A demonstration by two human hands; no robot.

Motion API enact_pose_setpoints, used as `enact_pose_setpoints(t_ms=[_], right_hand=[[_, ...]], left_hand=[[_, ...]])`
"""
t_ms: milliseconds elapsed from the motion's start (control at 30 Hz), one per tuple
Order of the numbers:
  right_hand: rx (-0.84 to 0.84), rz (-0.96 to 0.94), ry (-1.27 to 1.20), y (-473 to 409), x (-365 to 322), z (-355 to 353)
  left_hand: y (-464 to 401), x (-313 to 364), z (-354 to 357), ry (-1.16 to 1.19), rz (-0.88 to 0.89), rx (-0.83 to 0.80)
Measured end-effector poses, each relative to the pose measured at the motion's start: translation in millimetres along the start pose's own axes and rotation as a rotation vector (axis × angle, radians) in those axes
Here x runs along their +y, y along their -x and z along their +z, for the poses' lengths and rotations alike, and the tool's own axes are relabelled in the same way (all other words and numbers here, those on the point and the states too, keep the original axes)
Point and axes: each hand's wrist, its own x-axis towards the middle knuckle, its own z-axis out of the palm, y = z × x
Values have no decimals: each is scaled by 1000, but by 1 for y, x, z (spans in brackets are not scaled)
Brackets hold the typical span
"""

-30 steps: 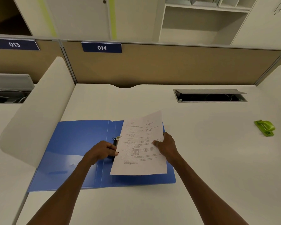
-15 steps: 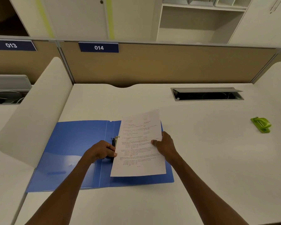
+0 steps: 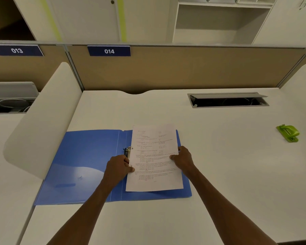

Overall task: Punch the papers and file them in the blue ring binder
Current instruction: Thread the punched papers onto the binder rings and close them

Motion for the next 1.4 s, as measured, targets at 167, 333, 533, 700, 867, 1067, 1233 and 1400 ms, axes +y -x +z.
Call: enact_pose_setpoints(t_ms=[167,333,533,700,867,1067,1233,1400], right_hand=[[76,-11,-2,-5,15,4],[145,-18,40,-14,30,8],[162,-68,71,-10,33,11],[190,-69,88,-14,37,16],[255,-251,288,4,25,22],[-98,-510,261,17,-11,59],[-267,-397,125,24,-20,95],[-254,-223,109,24,-16,119]], left_hand=[[11,-1,9,-40,50,21],[16,-3,16,-74,58,60],[24,-1,21,-17,42,81],[27,-1,21,18,43,93],[27,-10,18,164,86,208],[27,-26,18,289,9,288],[28,-35,21,353,-31,325],[27,-46,25,380,-12,334]])
